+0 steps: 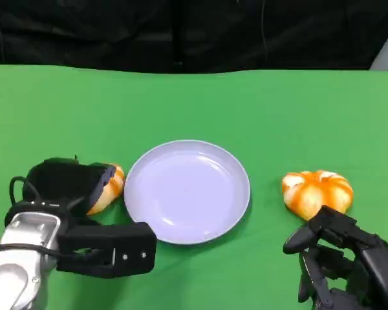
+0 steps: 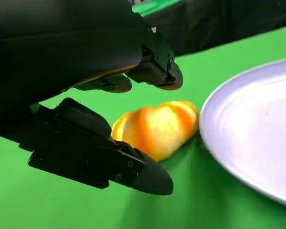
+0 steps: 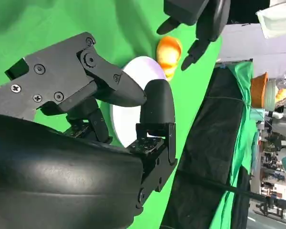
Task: Grasp the bread from the table and place it into the plate.
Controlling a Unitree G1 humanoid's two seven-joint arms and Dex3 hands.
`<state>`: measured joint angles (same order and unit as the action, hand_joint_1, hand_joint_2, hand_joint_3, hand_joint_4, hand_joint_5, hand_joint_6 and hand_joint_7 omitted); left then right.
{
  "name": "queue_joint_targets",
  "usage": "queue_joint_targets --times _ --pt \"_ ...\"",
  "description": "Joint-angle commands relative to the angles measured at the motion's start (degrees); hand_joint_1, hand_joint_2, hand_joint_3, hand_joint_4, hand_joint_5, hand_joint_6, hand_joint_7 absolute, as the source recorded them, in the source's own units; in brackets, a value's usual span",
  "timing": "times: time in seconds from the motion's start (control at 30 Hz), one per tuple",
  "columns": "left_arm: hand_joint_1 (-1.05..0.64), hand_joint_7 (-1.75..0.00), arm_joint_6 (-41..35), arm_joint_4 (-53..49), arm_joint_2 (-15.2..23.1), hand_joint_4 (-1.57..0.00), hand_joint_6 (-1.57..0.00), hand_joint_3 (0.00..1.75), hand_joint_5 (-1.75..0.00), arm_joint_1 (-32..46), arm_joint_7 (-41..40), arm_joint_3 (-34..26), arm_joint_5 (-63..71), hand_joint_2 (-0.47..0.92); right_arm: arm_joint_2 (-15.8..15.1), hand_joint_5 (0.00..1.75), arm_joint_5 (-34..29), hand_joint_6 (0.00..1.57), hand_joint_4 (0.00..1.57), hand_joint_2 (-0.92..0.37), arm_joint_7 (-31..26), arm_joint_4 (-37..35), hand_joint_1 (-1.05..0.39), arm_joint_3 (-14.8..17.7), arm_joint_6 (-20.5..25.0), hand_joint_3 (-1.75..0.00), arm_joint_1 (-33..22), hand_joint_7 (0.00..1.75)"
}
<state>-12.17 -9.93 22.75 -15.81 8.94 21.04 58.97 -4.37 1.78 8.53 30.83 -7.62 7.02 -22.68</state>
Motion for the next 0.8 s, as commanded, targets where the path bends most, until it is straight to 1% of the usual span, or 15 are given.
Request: queue_joint_targets --times 0.03,0.13,0.27,0.8 --pt "-0.72 0.00 -0.87 -0.60 0.52 -0.32 -0.39 0.01 0.00 -0.66 -0.92 0.41 -0.32 0.92 -0.24 1.75 0.44 0.64 0.73 -0.67 -0.17 0.93 -0.07 0.20 0.26 -1.04 -0.25 1.58" --pt "-0.72 0.00 -1.05 -0.61 0.64 -0.32 -0.39 0.00 0.00 -0.72 -1.02 0.63 -0.50 0.92 -0.24 1.75 0.44 0.64 0.73 -0.67 -0.17 0.93 -0.07 0.20 0.26 -1.04 -0.25 1.58" --pt "-0.72 -0.01 -2.47 -4.24 -0.05 -0.33 -0.40 0.00 -0.01 -2.04 -2.60 0.45 -1.18 0.92 -0.25 1.75 0.32 0.64 0.73 -0.67 -0.26 1.27 -0.07 0.12 0.59 -1.04 -0.30 1.58" --pt "-0.72 0.00 -2.96 -4.60 0.28 -0.34 -0.41 0.00 0.00 -2.37 -3.21 1.20 -1.91 0.92 -0.26 1.75 0.32 0.64 0.73 -0.67 -0.27 1.32 -0.07 0.11 0.66 -1.05 -0.30 1.58"
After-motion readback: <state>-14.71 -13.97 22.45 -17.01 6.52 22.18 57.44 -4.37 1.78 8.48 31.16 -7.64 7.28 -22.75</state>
